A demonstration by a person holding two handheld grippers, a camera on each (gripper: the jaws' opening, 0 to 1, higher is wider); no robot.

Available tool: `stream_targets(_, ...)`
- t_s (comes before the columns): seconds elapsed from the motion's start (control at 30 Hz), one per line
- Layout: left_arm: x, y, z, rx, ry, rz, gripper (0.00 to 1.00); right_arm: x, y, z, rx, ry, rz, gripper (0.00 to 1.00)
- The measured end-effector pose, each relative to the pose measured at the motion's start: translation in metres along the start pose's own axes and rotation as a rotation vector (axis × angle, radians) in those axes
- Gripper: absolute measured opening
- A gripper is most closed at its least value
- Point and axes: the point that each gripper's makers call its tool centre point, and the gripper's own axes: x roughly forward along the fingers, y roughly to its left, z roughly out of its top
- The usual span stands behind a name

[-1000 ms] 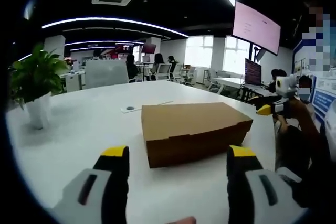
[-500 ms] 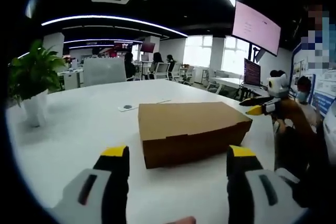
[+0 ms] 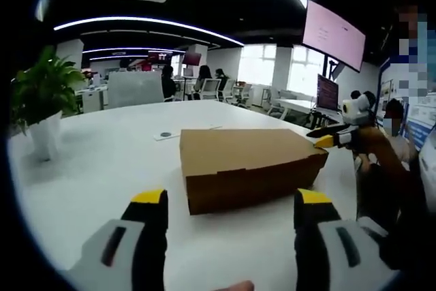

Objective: Operate the shoe box by opening the lid, removing the specified soft item, and placing it in the target area until the item is outside and the box remains undamaged.

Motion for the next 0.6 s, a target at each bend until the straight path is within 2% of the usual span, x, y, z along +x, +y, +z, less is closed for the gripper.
stream_targets(0.13,0.002,0.001,-0.003,-0.002,0.007,-0.002,0.77,0.0,-0.004,-0.002,0.041,0.002,0.002,0.69)
stream_targets(0.3,0.004,-0.002,-0.002,-0.009,0.003,-0.015,0.77,0.003,0.01,-0.008,0.1,0.007,0.026,0.67)
stream_targets(0.6,0.003,-0.004,-0.002,-0.008,-0.001,-0.019,0.77,0.005,0.009,-0.015,0.214,0.027,0.064,0.68)
